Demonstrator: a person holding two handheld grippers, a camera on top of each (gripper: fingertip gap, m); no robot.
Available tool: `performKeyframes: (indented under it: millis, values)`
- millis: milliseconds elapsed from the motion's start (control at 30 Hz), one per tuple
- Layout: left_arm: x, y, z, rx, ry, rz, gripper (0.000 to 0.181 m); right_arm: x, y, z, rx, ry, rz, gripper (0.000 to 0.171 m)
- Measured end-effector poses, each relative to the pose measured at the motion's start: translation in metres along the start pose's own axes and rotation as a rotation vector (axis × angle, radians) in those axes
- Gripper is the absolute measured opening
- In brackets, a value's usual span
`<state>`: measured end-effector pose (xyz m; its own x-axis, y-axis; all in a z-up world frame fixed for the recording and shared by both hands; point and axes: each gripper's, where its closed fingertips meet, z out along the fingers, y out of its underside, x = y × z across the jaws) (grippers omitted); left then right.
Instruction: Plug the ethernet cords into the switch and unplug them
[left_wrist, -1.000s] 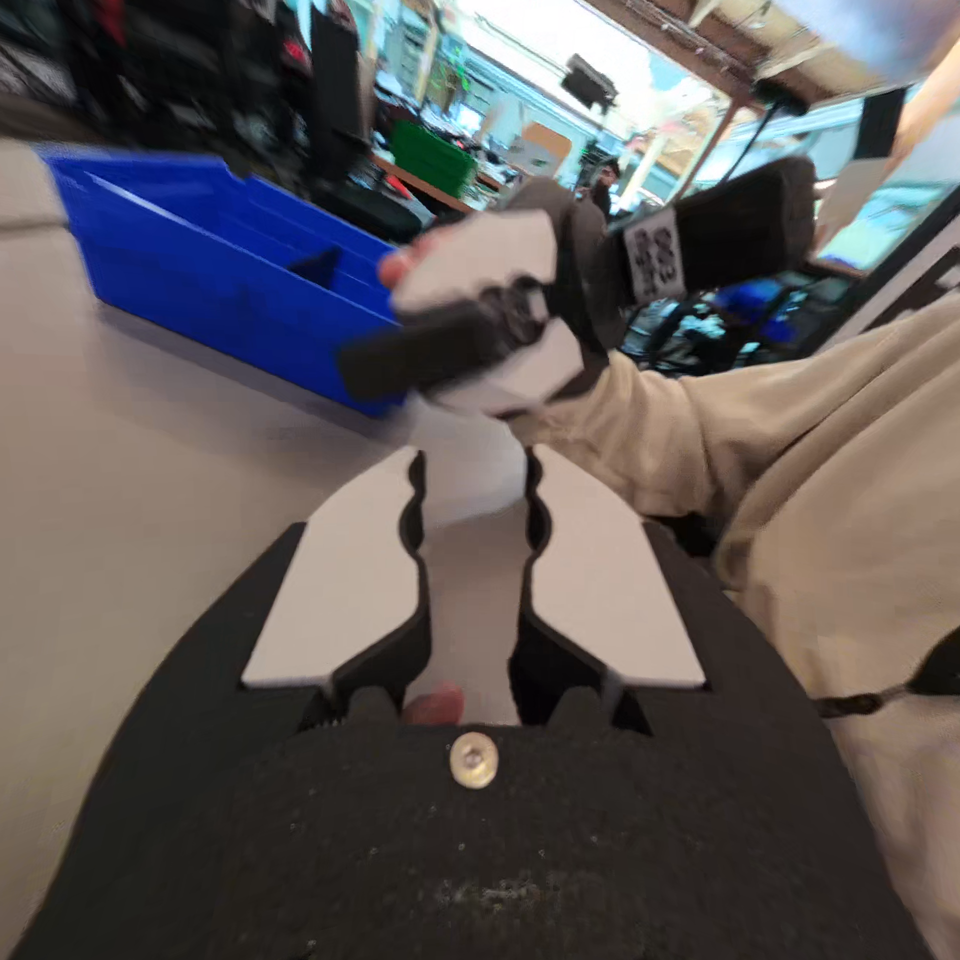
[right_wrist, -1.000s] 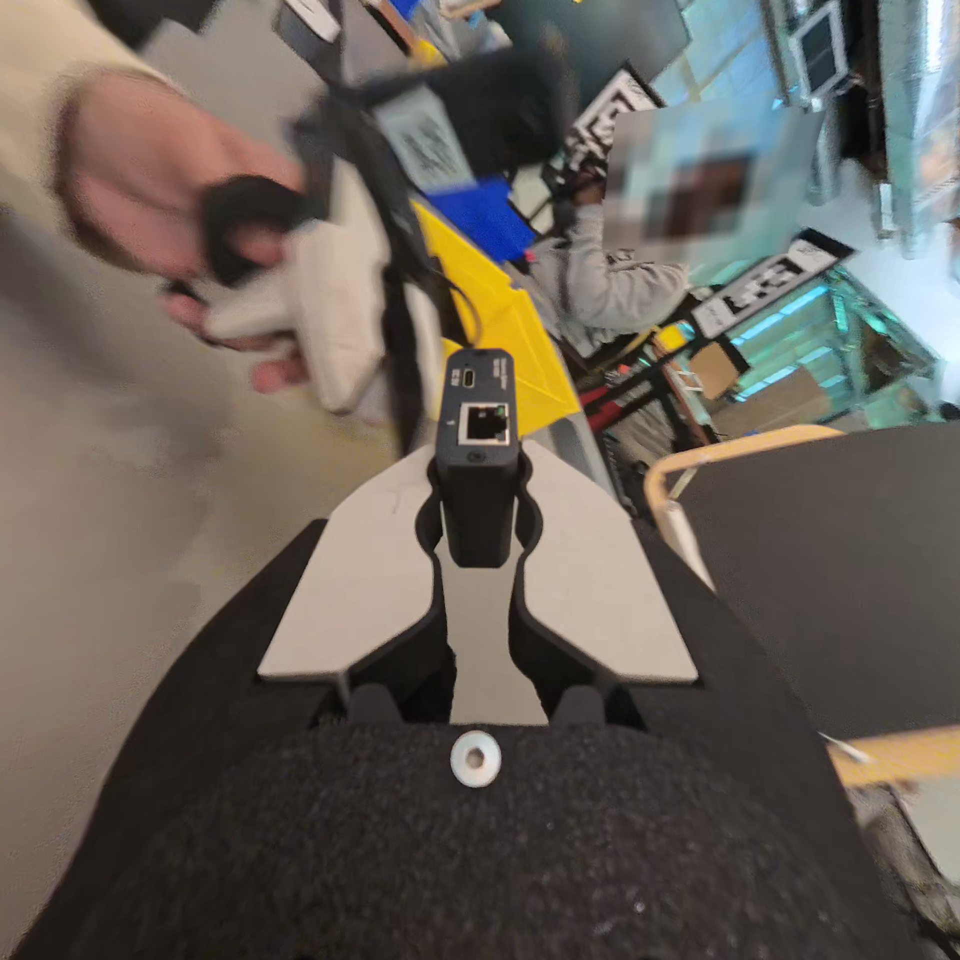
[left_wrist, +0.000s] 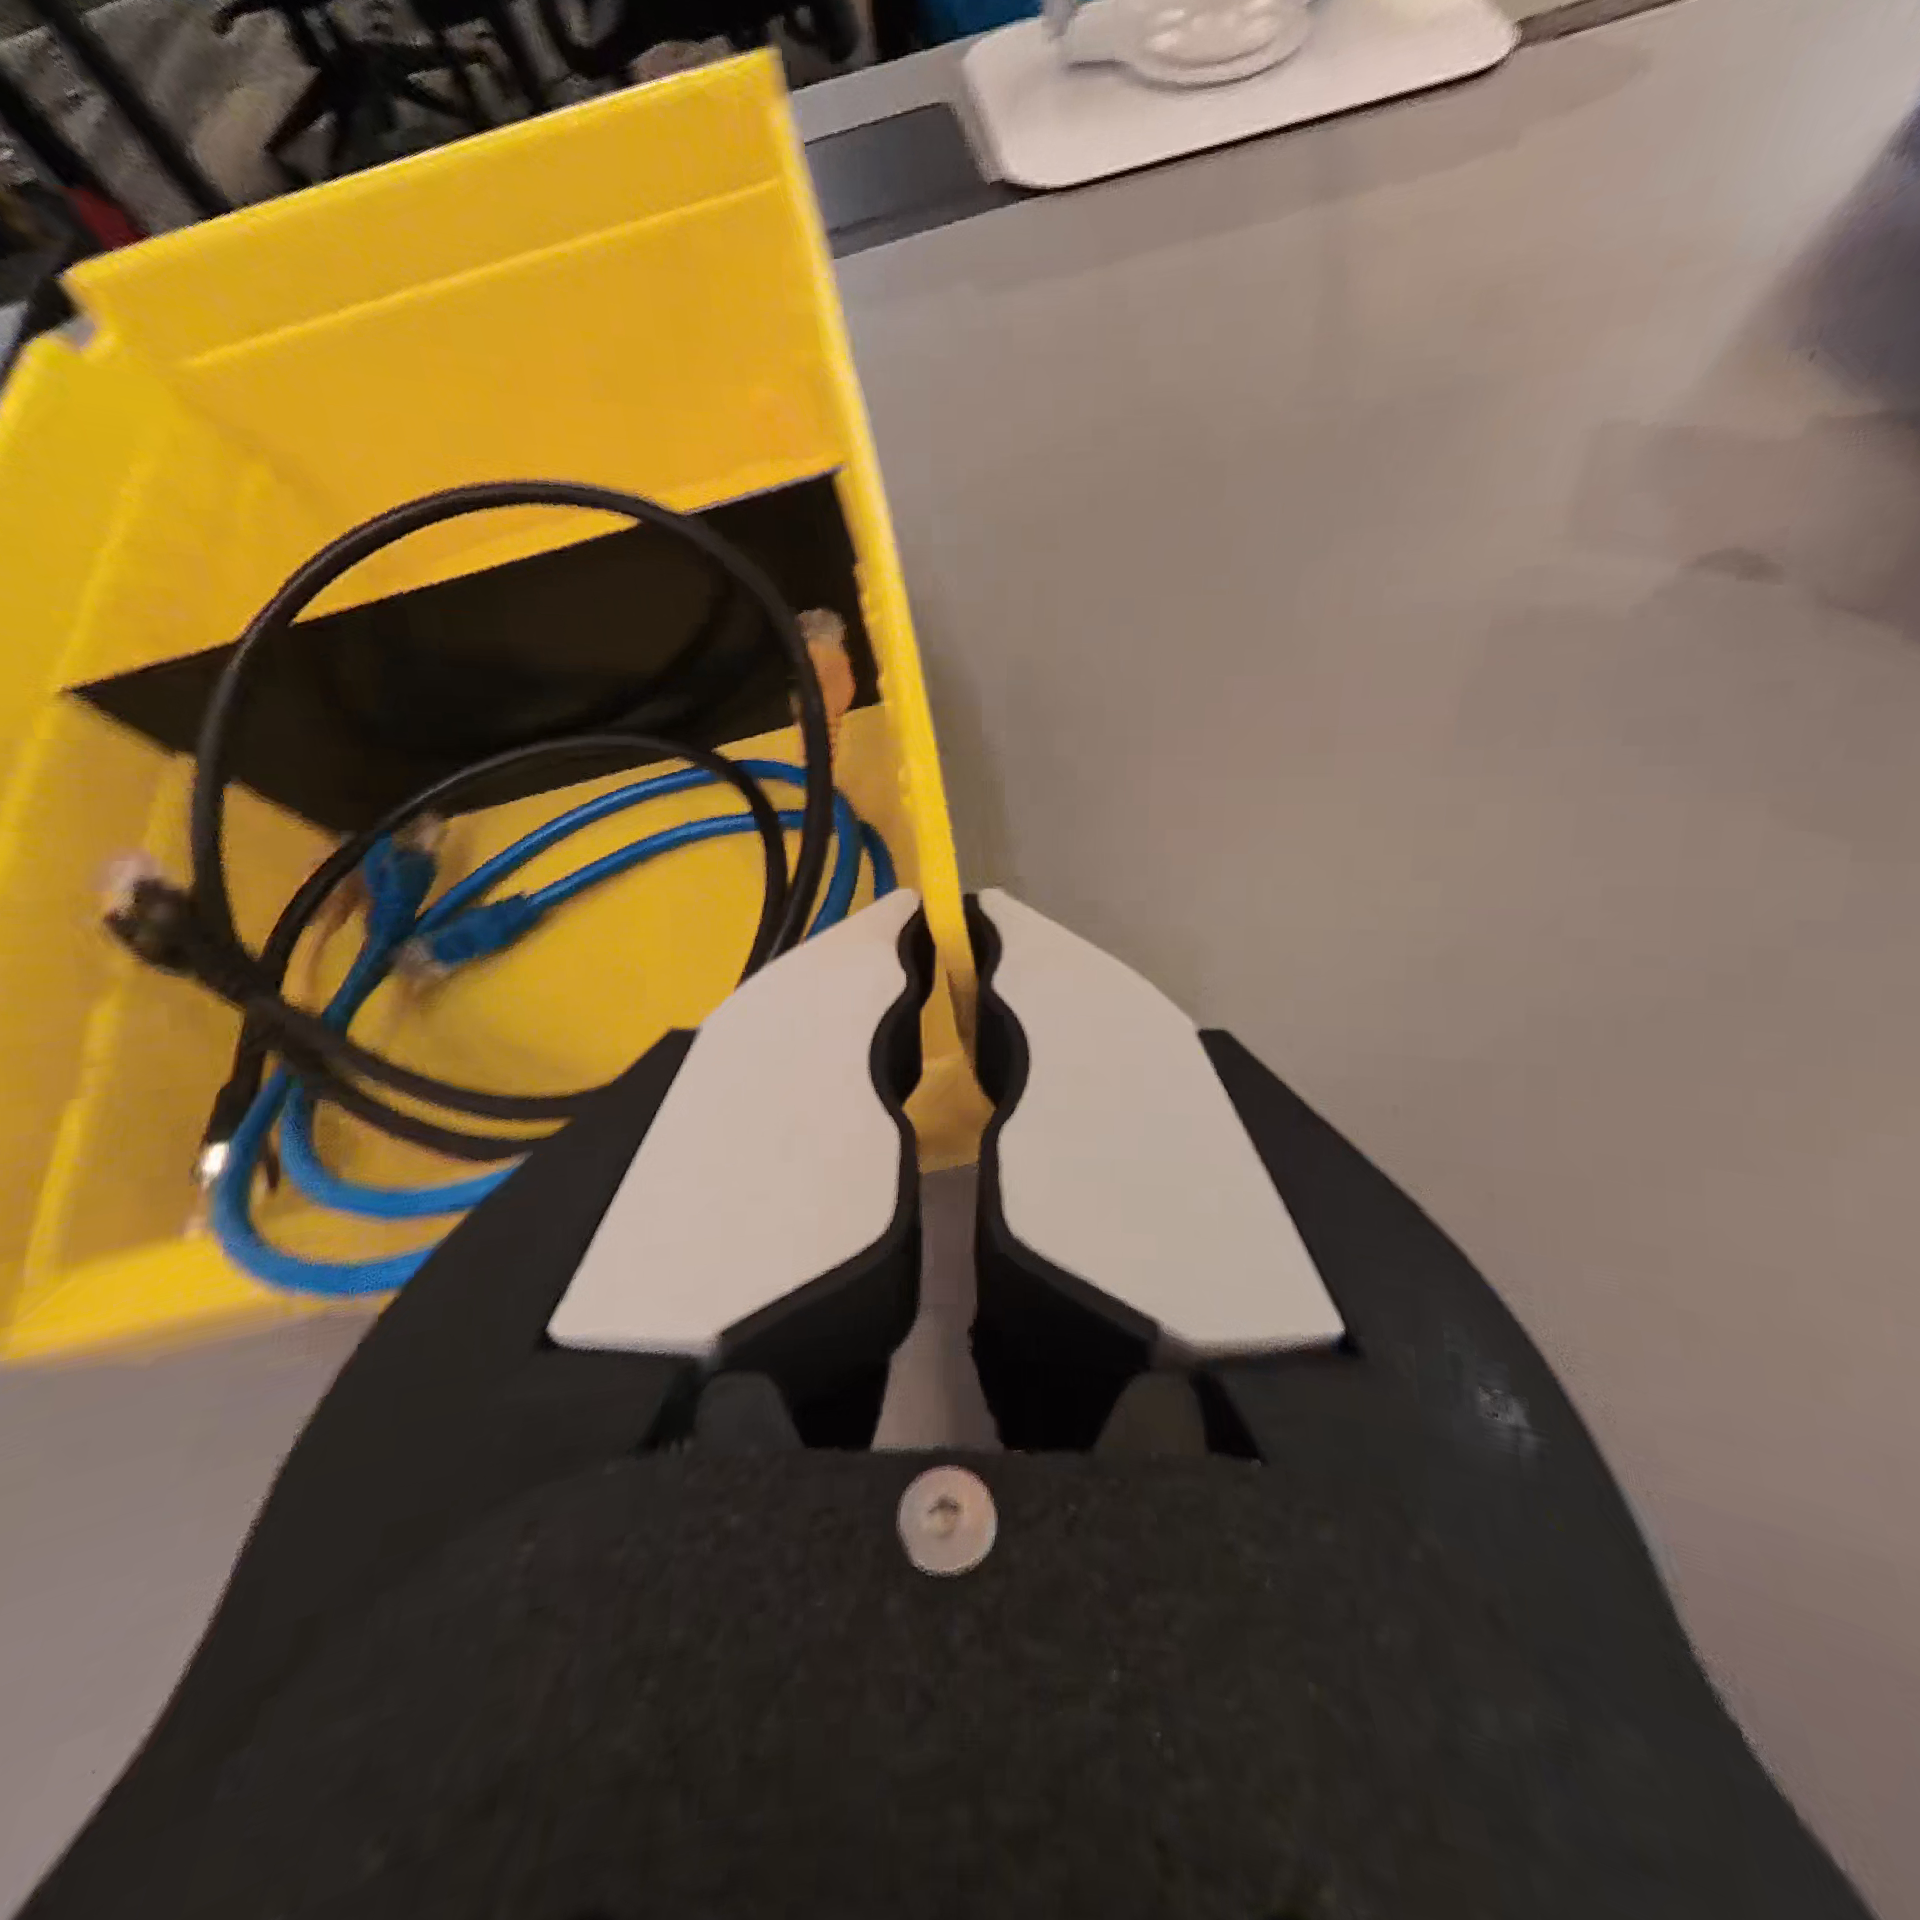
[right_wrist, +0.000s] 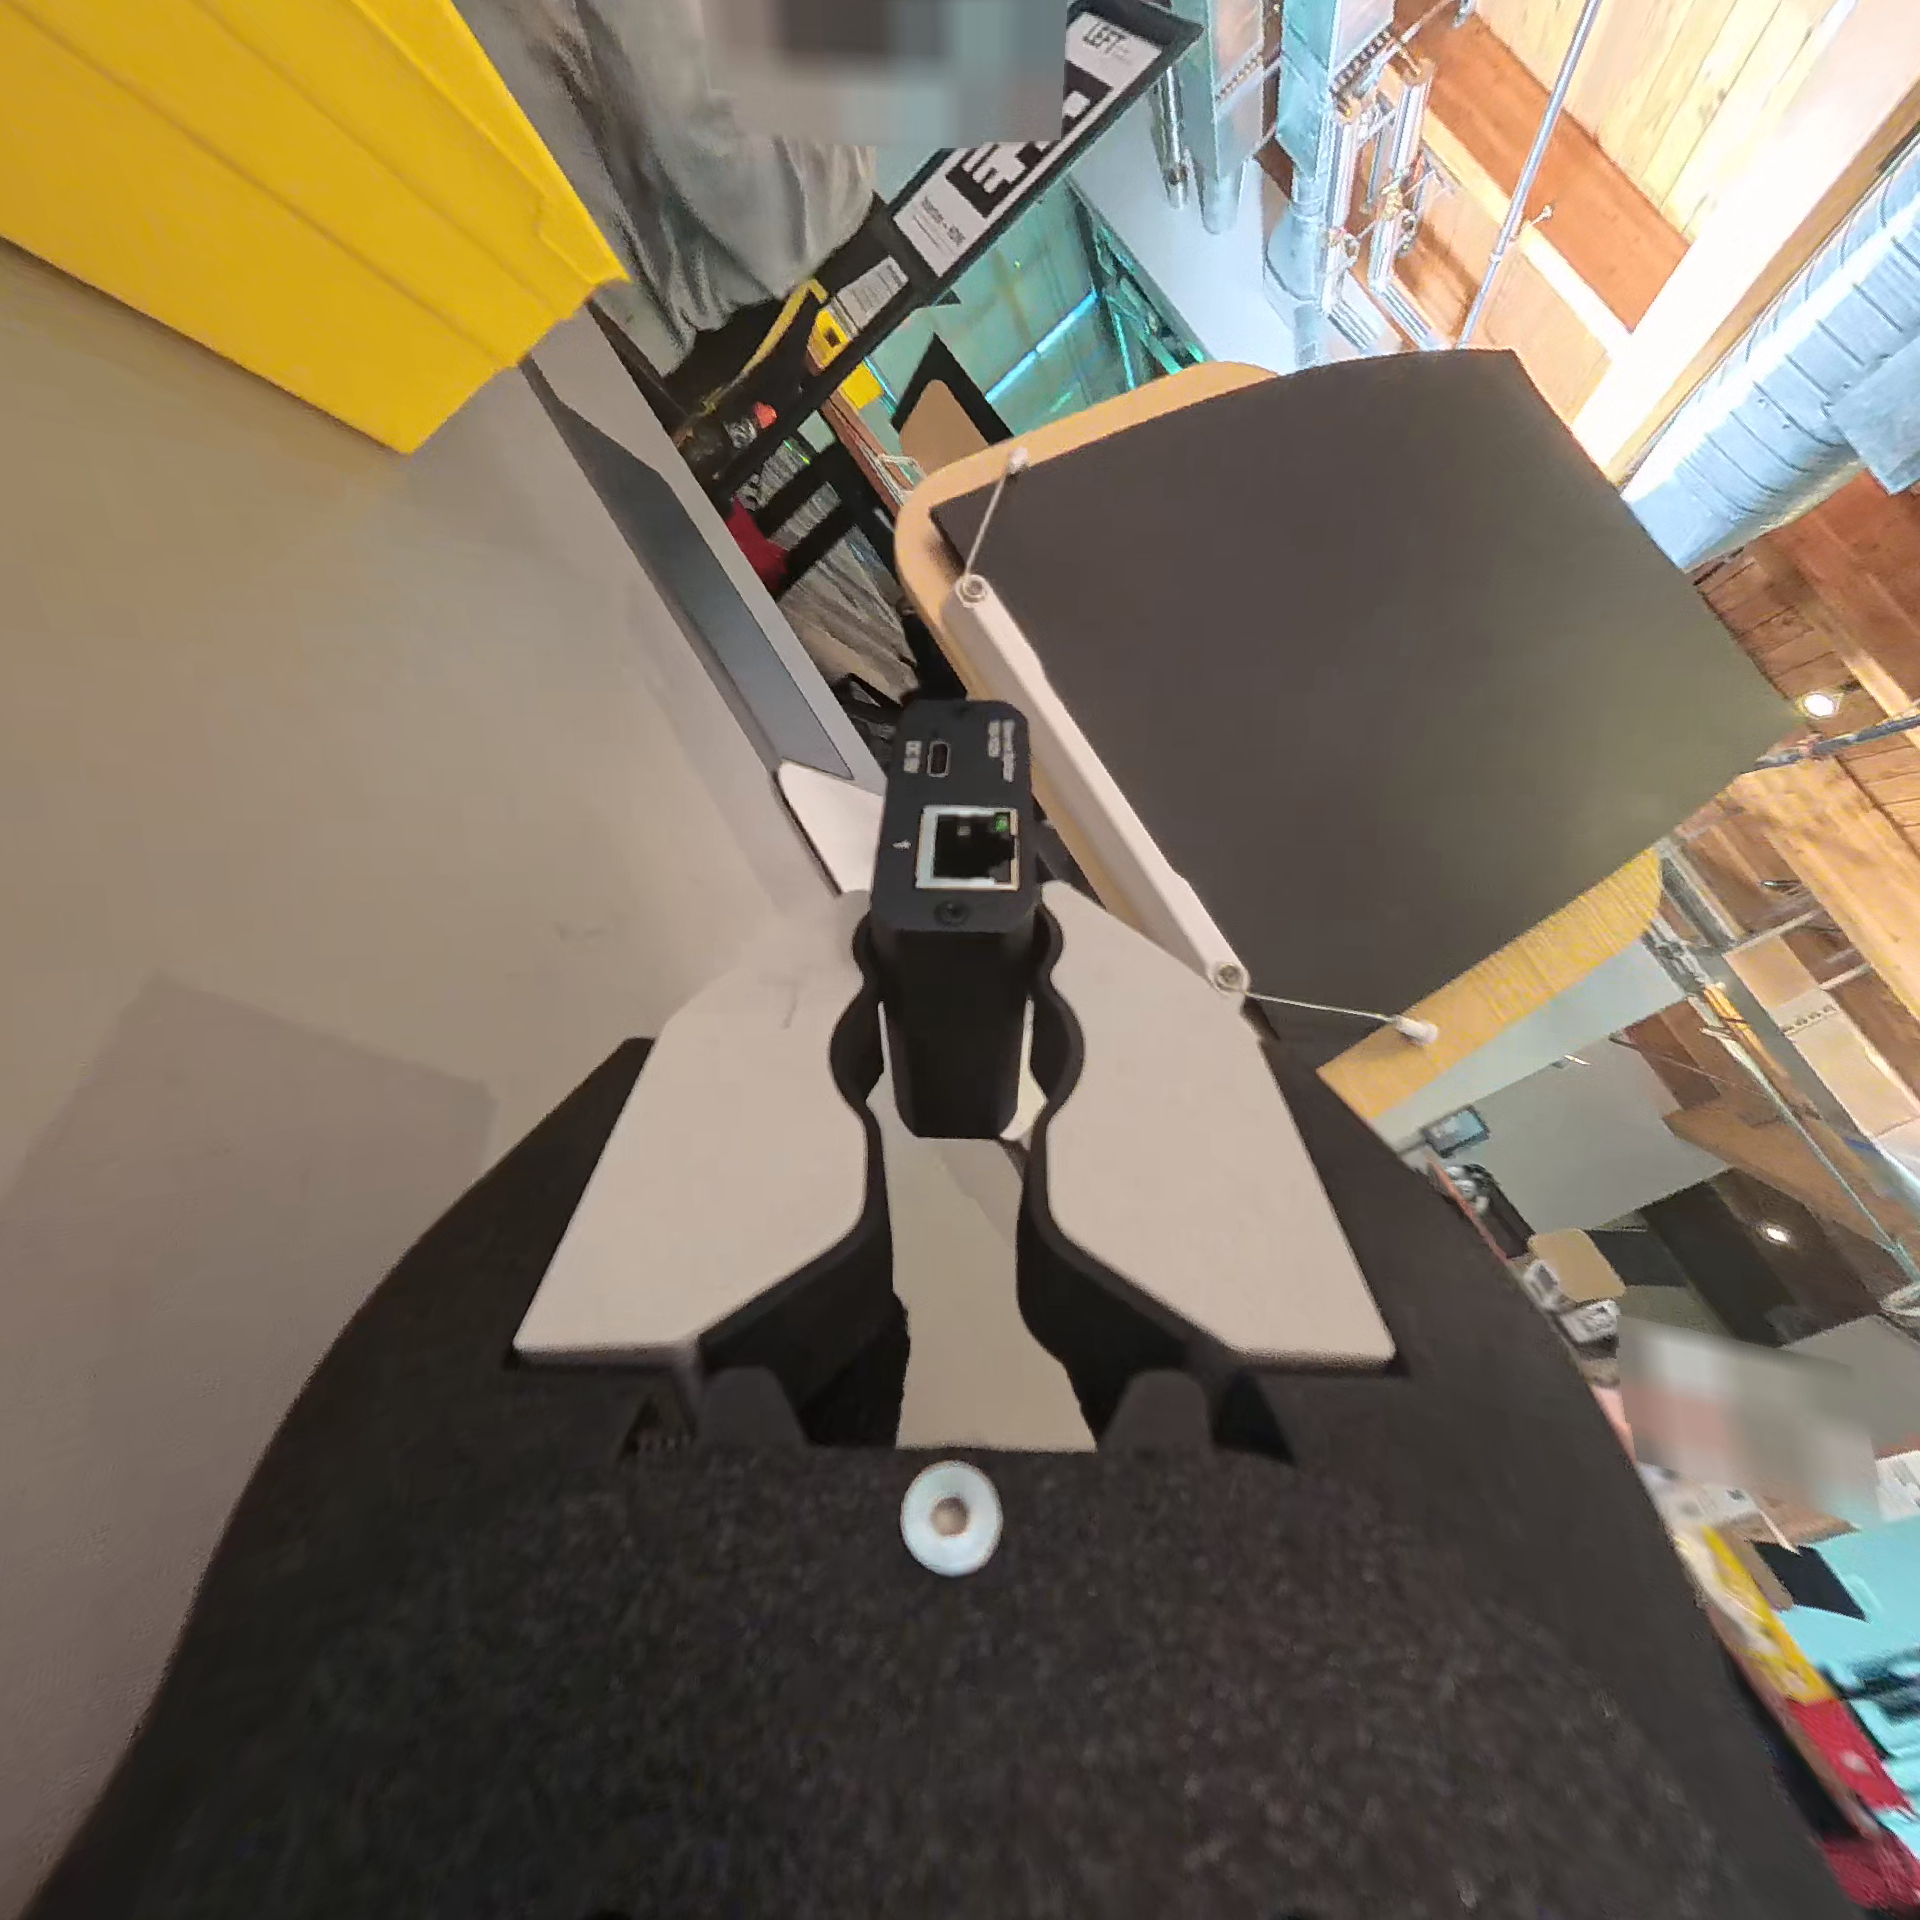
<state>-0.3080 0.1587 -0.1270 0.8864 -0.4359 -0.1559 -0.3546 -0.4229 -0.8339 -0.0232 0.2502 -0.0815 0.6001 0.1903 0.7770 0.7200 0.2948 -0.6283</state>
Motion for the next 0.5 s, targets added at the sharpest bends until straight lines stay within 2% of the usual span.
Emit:
performKeyframes:
  millis: [100, 233, 333, 433, 500]
  values:
    - [-0.019, 0.008, -0.007, -0.002, -0.014, -0.074, 0.002, -0.01, -0.008, 0.003, 0.053, -0.056, 0.005, 0.024]
    - [-0.016, 0.006, -0.009, 0.018, 0.029, -0.083, 0.006, -0.02, -0.023, -0.003, 0.164, -0.14, 0.039, 0.024]
    - [-0.011, -0.008, -0.033, 0.115, 0.022, -0.079, 0.013, -0.018, -0.018, -0.002, 0.138, -0.136, 0.049, 0.024]
    - [-0.003, -0.011, -0.058, 0.214, 0.04, -0.058, 0.03, -0.019, -0.013, 0.001, 0.111, -0.135, 0.033, 0.024]
    - [0.01, 0.003, -0.063, 0.2, 0.103, -0.063, 0.058, -0.029, -0.01, 0.004, 0.075, -0.165, -0.016, 0.024]
